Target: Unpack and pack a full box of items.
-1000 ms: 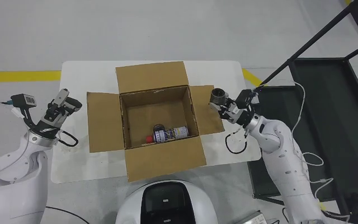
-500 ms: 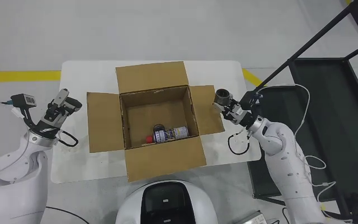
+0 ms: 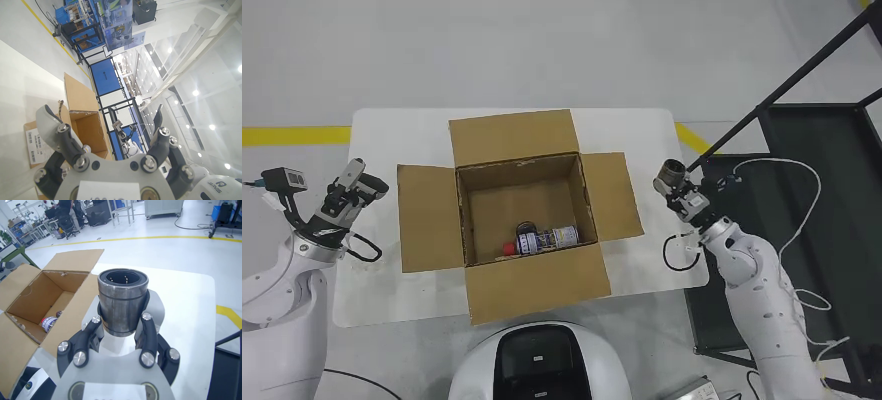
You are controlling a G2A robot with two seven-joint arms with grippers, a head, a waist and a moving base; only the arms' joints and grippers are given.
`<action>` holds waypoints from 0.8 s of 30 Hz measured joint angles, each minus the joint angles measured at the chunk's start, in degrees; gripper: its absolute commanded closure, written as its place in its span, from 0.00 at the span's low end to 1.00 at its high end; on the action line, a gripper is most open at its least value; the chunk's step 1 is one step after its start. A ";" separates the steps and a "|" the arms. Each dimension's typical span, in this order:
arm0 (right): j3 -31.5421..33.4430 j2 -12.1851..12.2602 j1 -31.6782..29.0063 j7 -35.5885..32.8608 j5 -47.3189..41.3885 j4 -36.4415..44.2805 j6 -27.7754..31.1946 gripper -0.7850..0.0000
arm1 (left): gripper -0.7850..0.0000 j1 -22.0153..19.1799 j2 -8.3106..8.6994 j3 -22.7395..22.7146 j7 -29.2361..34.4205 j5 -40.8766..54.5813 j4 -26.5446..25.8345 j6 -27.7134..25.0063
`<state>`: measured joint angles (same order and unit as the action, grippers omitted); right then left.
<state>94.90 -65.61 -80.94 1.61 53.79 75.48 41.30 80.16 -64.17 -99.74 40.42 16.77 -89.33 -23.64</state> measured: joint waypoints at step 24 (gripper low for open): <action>-14.69 -3.14 21.43 30.25 23.61 -48.07 -10.38 1.00 | 0.00 0.00 0.00 0.00 0.00 0.00 0.00 0.00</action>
<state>80.21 -68.75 -59.51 31.86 77.40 27.41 30.92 80.16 -64.17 -99.74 40.42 16.77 -89.33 -23.64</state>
